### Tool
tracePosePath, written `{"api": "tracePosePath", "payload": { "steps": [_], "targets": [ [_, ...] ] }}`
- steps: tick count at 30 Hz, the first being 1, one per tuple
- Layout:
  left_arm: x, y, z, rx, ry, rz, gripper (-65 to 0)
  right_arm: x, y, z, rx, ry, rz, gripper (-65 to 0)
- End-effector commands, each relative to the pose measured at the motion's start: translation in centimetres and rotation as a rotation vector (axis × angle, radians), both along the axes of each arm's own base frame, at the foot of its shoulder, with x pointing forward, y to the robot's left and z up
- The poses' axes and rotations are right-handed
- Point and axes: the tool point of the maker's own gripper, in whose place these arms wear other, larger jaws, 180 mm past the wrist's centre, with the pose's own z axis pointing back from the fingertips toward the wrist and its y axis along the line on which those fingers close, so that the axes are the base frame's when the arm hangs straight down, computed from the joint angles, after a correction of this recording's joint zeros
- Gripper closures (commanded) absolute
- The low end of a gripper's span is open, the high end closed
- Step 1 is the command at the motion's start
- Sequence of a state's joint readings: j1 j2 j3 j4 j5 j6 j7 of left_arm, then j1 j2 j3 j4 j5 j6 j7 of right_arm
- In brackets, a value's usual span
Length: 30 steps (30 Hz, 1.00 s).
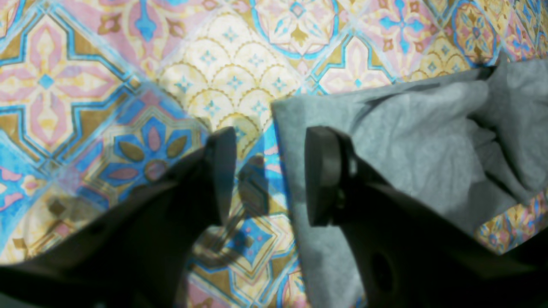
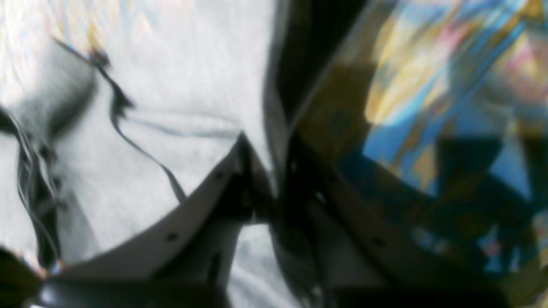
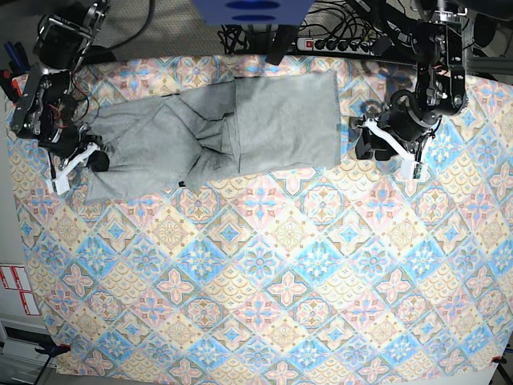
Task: Fold the T-shirt properly
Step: 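Fold the right gripper's end of the strip over toward the left gripper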
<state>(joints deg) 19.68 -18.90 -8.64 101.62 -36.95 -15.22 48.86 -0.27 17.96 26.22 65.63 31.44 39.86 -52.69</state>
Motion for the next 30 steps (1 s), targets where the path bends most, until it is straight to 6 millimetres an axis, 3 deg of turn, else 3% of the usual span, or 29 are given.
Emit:
{"api": "tracePosePath", "payload": {
  "steps": [1, 6, 13, 24, 30],
  "targets": [
    [0.9, 0.1, 1.3, -0.001, -0.049, 0.0, -26.2, 1.1, -1.4, 1.4, -0.045, -0.05, -0.008, -0.7],
    [0.8, 0.1, 1.2, -0.001, -0.047, 0.0, -26.2, 1.8, -2.5, 1.5, -0.133, -0.054, 0.002, -0.7],
    [0.8, 0.0, 1.5, -0.002, -0.054, -0.005, -26.2, 0.7, -0.9, 3.5, -0.18, -0.084, 0.085, -0.7],
    [0.6, 0.1, 1.3, 0.0, -0.047, -0.003, -26.2, -0.6, 13.3, 6.2, -0.218, -0.2, 0.564, -0.7],
    [0.5, 0.2, 1.1, 0.005, -0.042, -0.003, -26.2, -1.5, 19.1, 7.8, -0.19, -0.273, 0.735, -0.7]
  ]
}}
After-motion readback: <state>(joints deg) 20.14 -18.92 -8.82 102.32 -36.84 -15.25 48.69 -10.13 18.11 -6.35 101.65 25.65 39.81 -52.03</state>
